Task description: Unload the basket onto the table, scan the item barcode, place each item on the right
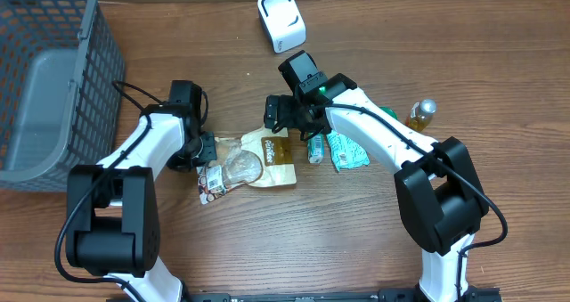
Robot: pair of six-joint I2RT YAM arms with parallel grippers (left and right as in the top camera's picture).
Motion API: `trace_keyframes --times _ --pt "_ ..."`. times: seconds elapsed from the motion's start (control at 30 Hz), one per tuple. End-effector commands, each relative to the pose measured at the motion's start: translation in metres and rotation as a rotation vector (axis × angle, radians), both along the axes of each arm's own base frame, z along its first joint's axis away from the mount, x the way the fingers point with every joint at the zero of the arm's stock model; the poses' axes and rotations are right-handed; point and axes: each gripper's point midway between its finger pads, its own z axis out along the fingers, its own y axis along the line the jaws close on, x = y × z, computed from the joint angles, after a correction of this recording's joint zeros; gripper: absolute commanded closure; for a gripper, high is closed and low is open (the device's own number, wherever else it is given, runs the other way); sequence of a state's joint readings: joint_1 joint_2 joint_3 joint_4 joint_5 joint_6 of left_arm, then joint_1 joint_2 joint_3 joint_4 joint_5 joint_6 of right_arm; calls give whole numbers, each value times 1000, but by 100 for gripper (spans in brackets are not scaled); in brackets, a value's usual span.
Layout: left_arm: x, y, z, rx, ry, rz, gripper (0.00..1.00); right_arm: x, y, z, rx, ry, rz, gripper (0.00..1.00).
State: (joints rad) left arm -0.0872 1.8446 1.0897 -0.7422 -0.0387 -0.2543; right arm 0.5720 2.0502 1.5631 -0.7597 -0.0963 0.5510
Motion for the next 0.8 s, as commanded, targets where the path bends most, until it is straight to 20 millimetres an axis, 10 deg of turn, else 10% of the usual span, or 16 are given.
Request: trace_keyframes --times 0.0,0.77 --pt "-15 -14 -14 -36 53 -42 95 1 1 16 13 -33 -2 0" --pt "-17 -62 -12 -83 34 -179 96 1 1 16 13 -33 -2 0"
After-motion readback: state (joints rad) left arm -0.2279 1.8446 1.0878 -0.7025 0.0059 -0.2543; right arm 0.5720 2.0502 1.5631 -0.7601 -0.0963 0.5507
